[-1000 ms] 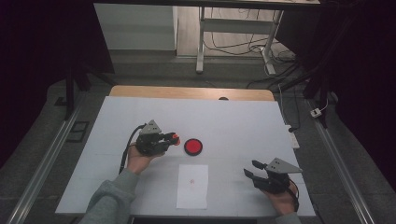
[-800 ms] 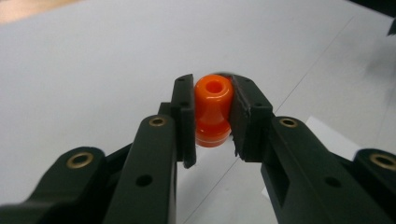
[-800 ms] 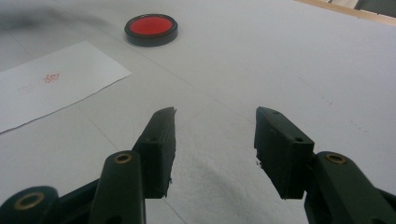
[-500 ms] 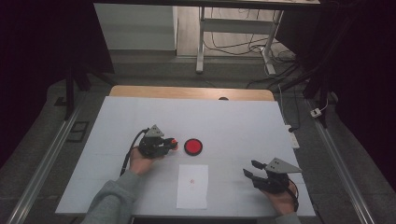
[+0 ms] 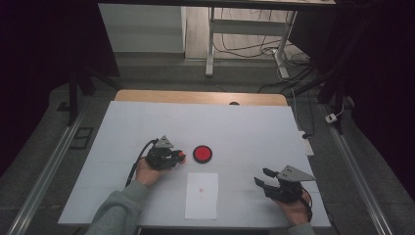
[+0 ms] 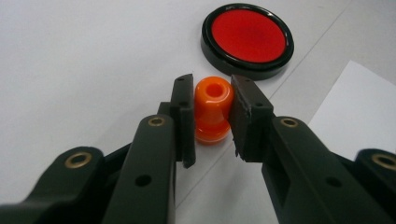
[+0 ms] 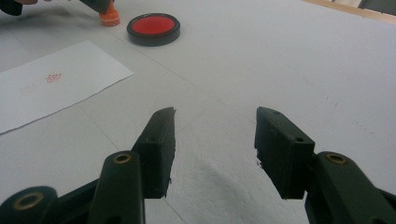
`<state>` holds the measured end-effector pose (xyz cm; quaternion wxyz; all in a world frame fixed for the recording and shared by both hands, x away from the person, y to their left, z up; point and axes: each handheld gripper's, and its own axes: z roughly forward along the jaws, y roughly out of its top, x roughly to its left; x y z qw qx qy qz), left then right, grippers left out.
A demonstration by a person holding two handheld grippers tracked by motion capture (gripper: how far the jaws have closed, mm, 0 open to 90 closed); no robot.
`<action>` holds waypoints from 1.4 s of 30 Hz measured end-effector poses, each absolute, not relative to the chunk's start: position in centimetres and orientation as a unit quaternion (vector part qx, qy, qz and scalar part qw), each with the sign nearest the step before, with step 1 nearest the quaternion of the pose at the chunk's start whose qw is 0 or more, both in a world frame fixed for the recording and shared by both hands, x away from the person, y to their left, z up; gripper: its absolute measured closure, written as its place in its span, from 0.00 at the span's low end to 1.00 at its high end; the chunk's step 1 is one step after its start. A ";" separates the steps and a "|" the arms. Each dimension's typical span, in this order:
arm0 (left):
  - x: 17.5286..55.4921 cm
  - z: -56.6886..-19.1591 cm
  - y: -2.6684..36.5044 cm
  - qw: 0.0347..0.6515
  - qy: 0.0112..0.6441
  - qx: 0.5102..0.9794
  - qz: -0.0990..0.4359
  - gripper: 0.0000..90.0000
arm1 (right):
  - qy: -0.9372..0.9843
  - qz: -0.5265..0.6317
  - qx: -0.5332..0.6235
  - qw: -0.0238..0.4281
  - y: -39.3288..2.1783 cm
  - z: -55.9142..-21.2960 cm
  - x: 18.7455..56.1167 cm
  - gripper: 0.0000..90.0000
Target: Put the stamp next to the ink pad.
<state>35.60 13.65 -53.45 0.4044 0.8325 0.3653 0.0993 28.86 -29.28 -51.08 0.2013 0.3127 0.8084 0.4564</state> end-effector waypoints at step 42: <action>33.9 -51.1 14.6 0.446 0.364 0.809 0.114 0.41 | 0.806 0.466 0.307 0.195 -29.2 -51.0 29.2 0.53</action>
